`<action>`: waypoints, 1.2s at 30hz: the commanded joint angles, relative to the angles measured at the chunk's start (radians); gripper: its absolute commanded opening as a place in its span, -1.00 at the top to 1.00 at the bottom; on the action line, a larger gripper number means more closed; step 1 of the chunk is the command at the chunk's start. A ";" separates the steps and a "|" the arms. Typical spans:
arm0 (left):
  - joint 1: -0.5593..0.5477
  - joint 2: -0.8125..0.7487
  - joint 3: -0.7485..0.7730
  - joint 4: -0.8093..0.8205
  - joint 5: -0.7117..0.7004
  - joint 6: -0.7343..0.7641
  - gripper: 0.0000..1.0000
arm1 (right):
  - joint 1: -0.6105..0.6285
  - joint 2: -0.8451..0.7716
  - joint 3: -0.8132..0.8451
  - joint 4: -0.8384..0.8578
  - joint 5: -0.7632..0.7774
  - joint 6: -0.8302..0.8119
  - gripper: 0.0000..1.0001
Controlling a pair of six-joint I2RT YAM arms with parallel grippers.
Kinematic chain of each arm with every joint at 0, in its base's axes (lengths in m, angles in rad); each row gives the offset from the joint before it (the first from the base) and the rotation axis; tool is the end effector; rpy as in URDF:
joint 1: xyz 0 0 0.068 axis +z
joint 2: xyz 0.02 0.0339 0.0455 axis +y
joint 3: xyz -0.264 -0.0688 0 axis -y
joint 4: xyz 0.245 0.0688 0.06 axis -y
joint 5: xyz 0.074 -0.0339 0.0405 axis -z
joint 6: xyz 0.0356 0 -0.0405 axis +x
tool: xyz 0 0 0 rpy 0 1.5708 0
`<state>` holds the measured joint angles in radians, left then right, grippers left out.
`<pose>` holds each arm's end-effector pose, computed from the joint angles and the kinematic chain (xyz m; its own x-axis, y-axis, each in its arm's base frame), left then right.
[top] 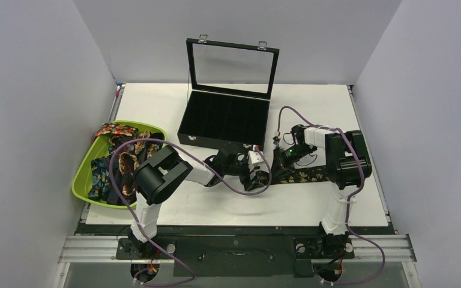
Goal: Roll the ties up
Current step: Roll the tie at the center of the board.
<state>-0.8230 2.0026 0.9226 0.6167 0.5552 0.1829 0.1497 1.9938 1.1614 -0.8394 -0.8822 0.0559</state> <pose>0.2529 -0.3003 0.1189 -0.1272 0.3644 -0.9225 0.9833 0.1687 -0.0689 0.3201 0.0761 0.1173 -0.9832 -0.1124 0.1436 0.0372 0.6472 0.7614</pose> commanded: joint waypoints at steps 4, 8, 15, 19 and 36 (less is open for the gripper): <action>-0.033 0.084 0.071 0.126 0.041 -0.074 -0.34 | -0.008 0.036 -0.017 0.064 0.233 -0.077 1.00; -0.058 0.087 0.048 0.091 0.000 -0.048 0.16 | -0.003 0.009 -0.011 0.077 0.192 -0.072 1.00; -0.064 0.045 -0.007 -0.108 -0.116 0.006 0.59 | -0.033 -0.166 -0.001 0.057 0.097 -0.035 0.08; -0.067 0.047 0.030 -0.223 -0.168 -0.006 0.60 | -0.016 -0.243 -0.005 0.033 0.033 -0.006 -0.15; -0.084 0.028 0.063 -0.295 -0.202 0.016 0.51 | 0.104 -0.087 0.023 -0.010 0.225 -0.068 0.53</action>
<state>-0.9073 2.0216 0.9981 0.4976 0.4168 0.1696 0.2497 1.8652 1.1675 -0.8326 -0.7967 0.0566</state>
